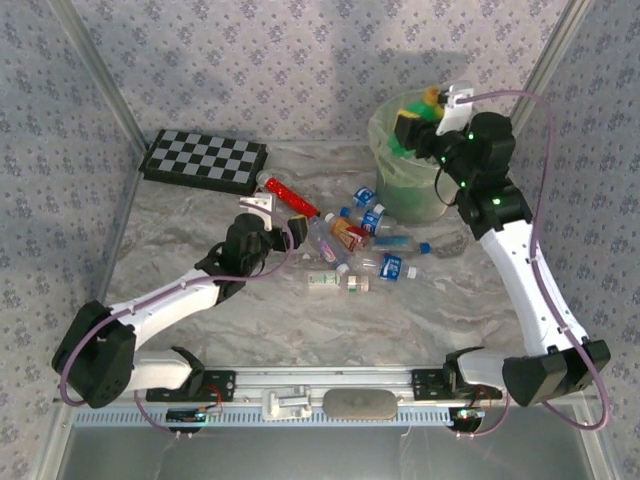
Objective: Put the plastic bottles in the bin
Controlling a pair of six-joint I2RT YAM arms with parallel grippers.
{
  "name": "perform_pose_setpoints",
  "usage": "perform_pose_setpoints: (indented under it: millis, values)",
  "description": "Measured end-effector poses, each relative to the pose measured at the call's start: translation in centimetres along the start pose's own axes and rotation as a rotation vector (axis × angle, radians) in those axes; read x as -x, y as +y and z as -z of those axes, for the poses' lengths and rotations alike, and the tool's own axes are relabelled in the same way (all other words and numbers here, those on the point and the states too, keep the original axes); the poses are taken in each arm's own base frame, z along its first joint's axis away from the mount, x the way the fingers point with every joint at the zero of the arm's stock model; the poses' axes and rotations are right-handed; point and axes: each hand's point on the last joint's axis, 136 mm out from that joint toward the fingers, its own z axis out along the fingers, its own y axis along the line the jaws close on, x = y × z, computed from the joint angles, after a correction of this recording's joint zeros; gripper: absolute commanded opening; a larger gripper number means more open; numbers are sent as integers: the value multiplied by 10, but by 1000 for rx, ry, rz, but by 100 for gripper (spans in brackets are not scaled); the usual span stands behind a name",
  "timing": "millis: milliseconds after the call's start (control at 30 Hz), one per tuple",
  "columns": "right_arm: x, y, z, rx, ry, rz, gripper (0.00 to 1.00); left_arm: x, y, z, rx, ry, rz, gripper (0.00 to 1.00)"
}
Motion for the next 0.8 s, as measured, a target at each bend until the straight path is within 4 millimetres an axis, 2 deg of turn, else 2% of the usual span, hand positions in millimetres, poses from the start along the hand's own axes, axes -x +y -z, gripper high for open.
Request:
perform_pose_setpoints:
  millis: [133,233,467,567,800]
  values:
    - [11,-42,-9,-130,-15,28,58,-8,12,3,36,3,39,100]
    - [5,-66,-19,-198,7,41,58,-13,19,6,54,10,54,100]
    - [-43,-109,-45,-290,151,24,60,-13,29,15,84,-5,85,100]
    - [-65,-121,-54,-307,219,7,60,-13,31,15,90,-6,95,100]
    - [-108,-127,-73,-287,351,-49,61,-13,32,15,93,-2,108,100]
